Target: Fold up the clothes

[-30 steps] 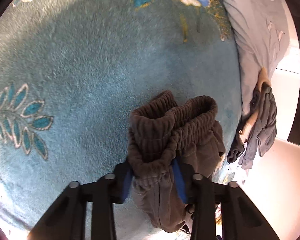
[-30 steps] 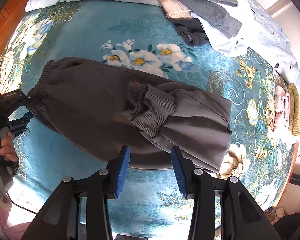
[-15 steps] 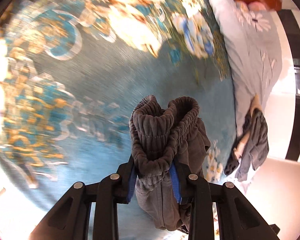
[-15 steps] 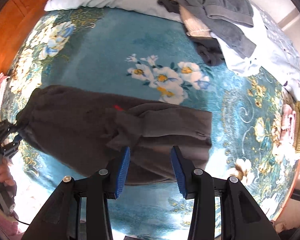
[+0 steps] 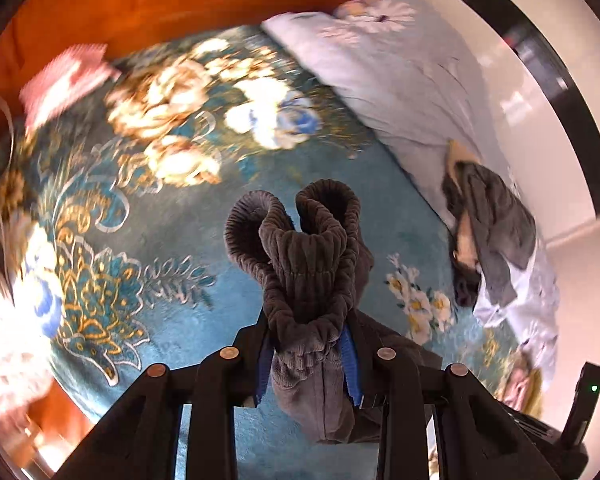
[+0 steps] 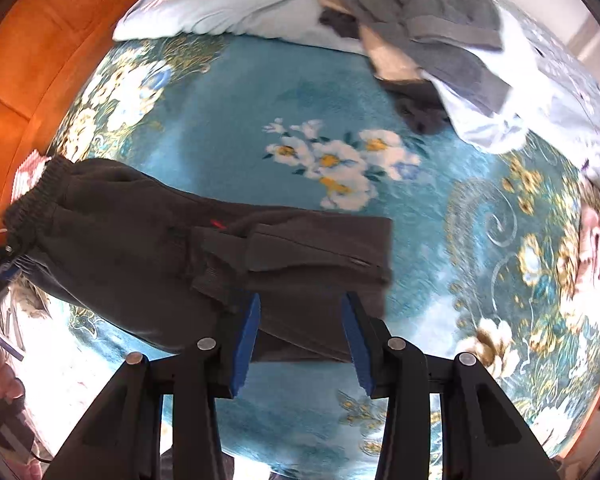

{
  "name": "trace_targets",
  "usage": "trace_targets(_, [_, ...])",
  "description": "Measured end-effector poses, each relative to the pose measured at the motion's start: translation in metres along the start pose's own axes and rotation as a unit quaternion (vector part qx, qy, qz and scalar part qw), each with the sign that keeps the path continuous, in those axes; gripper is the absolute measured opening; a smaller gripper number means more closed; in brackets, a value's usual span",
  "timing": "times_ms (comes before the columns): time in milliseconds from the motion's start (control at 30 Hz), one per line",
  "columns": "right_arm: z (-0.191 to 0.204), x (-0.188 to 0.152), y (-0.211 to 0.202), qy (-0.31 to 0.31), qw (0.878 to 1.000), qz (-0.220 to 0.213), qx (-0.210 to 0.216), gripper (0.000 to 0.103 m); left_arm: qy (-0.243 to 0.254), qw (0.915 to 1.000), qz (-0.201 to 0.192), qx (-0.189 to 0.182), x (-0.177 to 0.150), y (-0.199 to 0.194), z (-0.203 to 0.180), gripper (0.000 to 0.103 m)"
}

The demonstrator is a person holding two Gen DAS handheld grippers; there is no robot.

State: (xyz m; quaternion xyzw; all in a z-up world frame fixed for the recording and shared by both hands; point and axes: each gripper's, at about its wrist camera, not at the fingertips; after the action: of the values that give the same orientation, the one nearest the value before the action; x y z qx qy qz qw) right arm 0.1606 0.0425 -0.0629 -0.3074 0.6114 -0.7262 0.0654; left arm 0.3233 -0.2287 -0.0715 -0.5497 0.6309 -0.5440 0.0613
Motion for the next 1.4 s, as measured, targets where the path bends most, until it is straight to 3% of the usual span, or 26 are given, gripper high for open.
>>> trace_targets(167, [-0.061, -0.033, -0.02, 0.053, 0.998, -0.011, -0.013, 0.044, 0.127, 0.9916, -0.007, 0.025, -0.015, -0.014, -0.09, 0.032])
trace_targets(300, [-0.114, -0.061, -0.028, 0.12, 0.992, -0.018, -0.022, 0.044, 0.223, 0.9746, 0.006, 0.02, -0.045, -0.013, -0.159, 0.032])
trace_targets(467, [-0.168, -0.104, -0.03, 0.2, 0.979, -0.015, -0.039, 0.044, 0.352, 0.9349, 0.037, 0.025, -0.108, 0.003, -0.232, 0.032])
trace_targets(667, [-0.207, -0.154, -0.03, 0.25, 0.966, -0.003, -0.059, 0.044, 0.465, 0.8791, 0.09, 0.049, -0.184, 0.046, -0.281, 0.033])
trace_targets(767, [-0.22, -0.172, -0.027, 0.274, 0.96, 0.004, -0.065, 0.044, 0.489, 0.8624, 0.122, 0.046, -0.208, 0.06, -0.291, 0.044])
trace_targets(867, [-0.228, -0.182, -0.025, 0.291, 0.954, 0.006, -0.066, 0.044, 0.472, 0.8677, 0.155, 0.023, -0.218, 0.065, -0.293, 0.059])
trace_targets(1000, [-0.226, -0.179, -0.022, 0.292, 0.955, 0.003, -0.06, 0.044, 0.446, 0.879, 0.166, -0.025, -0.209, 0.049, -0.292, 0.063])
trace_targets(1133, [-0.215, -0.158, -0.021, 0.29, 0.956, -0.018, -0.024, 0.044, 0.37, 0.9131, 0.162, -0.052, -0.17, 0.032, -0.264, 0.069])
trace_targets(1167, [-0.209, -0.15, -0.019, 0.286, 0.958, -0.023, -0.008, 0.045, 0.35, 0.9227, 0.156, -0.045, -0.157, 0.029, -0.25, 0.072])
trace_targets(1233, [-0.196, -0.133, -0.014, 0.278, 0.96, -0.031, 0.026, 0.061, 0.316, 0.9367, 0.151, -0.002, -0.138, 0.033, -0.217, 0.073])
trace_targets(1400, [-0.144, -0.091, 0.009, 0.237, 0.966, -0.028, 0.099, 0.063, 0.217, 0.9557, 0.18, 0.083, -0.104, 0.058, -0.138, 0.073])
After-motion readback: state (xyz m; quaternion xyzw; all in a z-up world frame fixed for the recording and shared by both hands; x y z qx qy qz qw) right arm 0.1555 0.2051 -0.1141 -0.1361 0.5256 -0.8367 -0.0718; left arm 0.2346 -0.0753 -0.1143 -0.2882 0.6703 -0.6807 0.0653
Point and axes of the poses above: each gripper's, at about its wrist camera, not at the fingertips, and y roughly the way its jaws point, z to its left, x to its top, and after that the axes turned 14 degrees about -z, right-handed
